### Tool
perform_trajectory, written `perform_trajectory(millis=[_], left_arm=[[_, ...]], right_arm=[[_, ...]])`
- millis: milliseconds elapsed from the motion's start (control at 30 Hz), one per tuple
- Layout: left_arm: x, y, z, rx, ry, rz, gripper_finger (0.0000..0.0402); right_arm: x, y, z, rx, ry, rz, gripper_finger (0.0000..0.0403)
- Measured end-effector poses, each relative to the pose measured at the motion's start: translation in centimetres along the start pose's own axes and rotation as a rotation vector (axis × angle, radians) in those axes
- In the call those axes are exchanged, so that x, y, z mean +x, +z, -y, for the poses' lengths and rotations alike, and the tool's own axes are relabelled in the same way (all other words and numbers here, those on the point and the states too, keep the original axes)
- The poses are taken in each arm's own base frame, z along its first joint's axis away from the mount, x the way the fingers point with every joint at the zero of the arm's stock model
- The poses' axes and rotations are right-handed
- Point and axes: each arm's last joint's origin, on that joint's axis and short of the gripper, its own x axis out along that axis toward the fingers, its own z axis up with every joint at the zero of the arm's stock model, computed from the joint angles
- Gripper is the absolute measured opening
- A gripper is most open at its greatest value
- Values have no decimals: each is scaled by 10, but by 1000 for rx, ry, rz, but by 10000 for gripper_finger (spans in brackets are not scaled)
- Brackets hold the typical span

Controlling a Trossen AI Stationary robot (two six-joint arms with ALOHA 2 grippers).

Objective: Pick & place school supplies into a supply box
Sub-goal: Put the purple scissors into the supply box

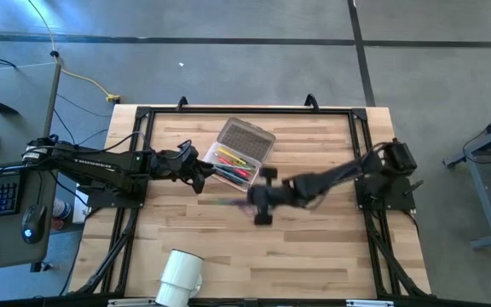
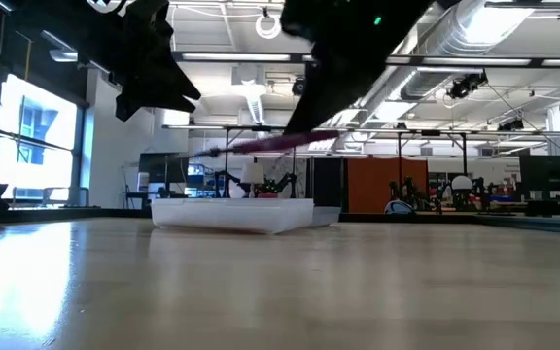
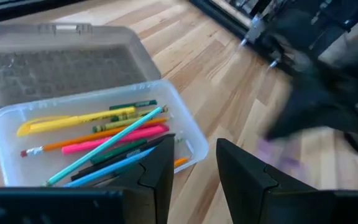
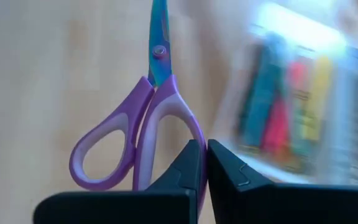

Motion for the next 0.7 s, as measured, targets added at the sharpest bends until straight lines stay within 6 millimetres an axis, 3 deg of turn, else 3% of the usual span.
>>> perform_trajectory(millis=[167, 300, 467, 700], left_arm=[[0, 2, 1, -6, -12, 17, 156], [0, 2, 1, -5, -11, 16, 156], [0, 2, 1, -5, -11, 16, 156], [0, 2, 1, -5, -11, 15, 156]], right_arm=[[14, 2, 59, 71, -132, -53, 2], [20, 0, 89, 129, -187, -79, 2], [22, -2, 107, 174, -187, -101, 1], [32, -6, 117, 184, -211, -115, 1]])
